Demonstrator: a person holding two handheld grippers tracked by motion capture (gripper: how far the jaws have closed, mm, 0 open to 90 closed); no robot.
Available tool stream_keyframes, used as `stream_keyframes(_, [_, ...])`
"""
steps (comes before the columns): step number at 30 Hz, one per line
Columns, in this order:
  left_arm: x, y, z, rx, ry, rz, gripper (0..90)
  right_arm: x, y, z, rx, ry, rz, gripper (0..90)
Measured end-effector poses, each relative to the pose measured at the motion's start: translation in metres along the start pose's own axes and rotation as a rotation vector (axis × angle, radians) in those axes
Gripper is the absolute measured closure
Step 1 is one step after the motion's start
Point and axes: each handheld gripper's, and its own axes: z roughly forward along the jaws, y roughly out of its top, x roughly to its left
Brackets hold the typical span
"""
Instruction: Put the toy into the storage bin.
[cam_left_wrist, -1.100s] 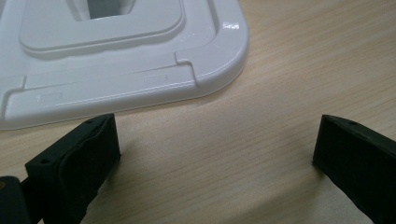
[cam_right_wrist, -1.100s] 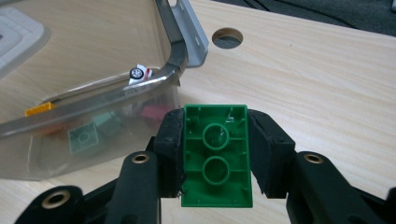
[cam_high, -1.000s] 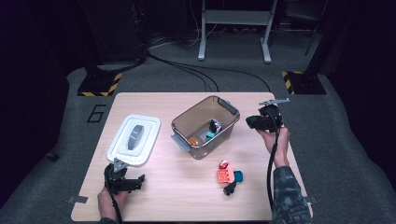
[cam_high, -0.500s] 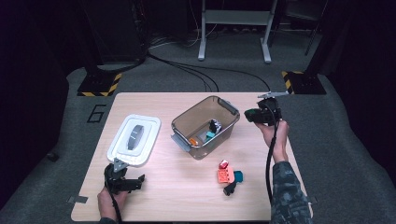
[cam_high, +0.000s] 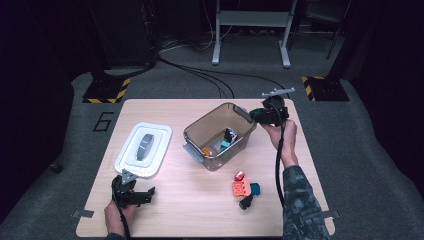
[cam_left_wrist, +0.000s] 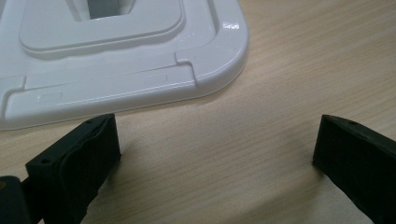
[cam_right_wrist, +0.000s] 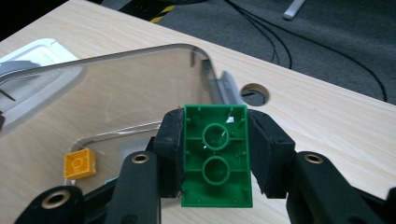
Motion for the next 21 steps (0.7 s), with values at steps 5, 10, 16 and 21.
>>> stream_keyframes(5, [-0.001,0.000,0.000,-0.003,0.000,-0.009,0.4,0.018,0.004,0.018,0.026,0.043,-0.004,59.1])
stream_keyframes(10, [-0.001,0.000,0.000,-0.002,-0.001,-0.008,0.4,0.032,0.004,0.030,0.047,0.067,-0.029,59.0])
stream_keyframes(16, [-0.001,0.000,0.000,-0.002,-0.001,-0.007,0.4,0.036,-0.004,0.040,0.074,0.092,-0.028,59.0])
stream_keyframes(21, [-0.001,0.000,0.000,-0.002,-0.001,-0.007,0.4,0.039,-0.009,0.048,0.090,0.100,-0.023,58.9])
